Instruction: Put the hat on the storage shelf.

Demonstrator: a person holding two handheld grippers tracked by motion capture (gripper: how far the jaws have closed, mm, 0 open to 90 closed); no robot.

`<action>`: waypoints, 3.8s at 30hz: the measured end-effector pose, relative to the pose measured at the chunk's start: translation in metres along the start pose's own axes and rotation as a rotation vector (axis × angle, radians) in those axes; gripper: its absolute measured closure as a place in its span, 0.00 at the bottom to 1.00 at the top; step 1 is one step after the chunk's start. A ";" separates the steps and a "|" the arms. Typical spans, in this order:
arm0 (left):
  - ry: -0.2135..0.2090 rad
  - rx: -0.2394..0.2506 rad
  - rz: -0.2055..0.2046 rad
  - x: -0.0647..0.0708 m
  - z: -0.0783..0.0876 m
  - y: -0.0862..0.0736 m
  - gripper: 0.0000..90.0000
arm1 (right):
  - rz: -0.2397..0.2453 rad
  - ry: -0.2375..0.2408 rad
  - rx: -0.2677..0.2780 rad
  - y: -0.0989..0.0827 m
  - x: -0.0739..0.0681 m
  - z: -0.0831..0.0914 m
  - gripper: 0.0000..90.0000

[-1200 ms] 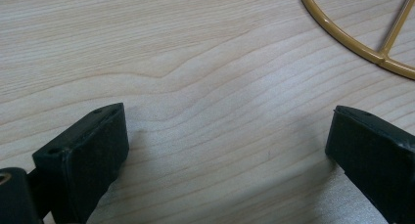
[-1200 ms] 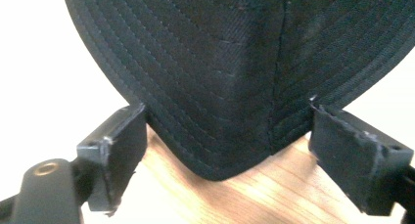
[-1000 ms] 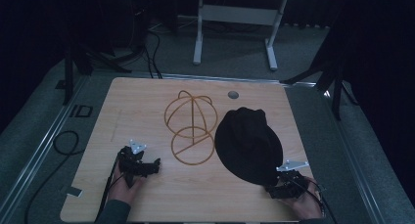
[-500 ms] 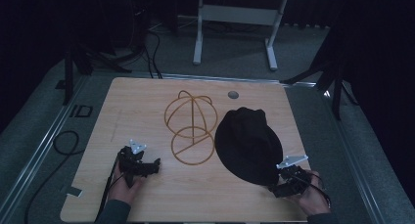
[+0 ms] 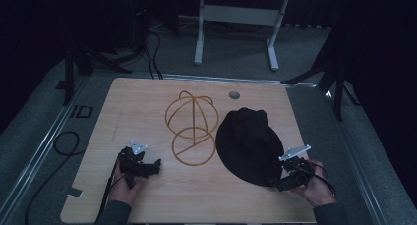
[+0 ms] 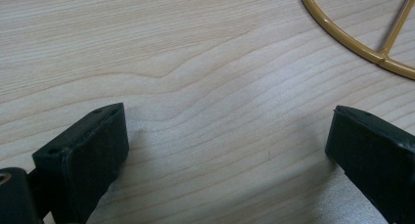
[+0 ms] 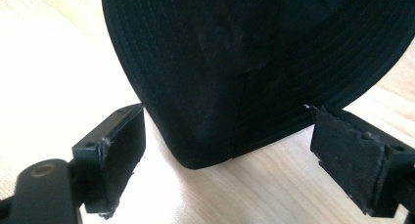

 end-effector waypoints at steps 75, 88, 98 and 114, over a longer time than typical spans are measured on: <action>0.000 0.000 0.000 0.000 0.000 0.000 0.03 | 0.051 0.067 -0.054 0.106 0.007 -0.008 0.94; 0.000 0.000 0.000 0.000 0.000 0.000 0.03 | 0.055 0.041 -0.023 0.115 0.008 0.005 0.96; 0.000 0.000 0.000 0.000 0.000 0.000 0.03 | 0.068 0.039 -0.013 0.122 0.005 0.014 0.96; 0.000 0.000 0.000 0.000 0.000 0.000 0.03 | 0.093 0.021 0.002 0.133 0.006 0.030 0.96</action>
Point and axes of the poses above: each handheld gripper's, and its own axes: z roughly backward along the jaws, y roughly out of its top, x roughly to its right, the point moved 5 cm from there along -z, roughly forward along the jaws, and after that the axes turned 6 degrees about -z, right-handed, at the moved point
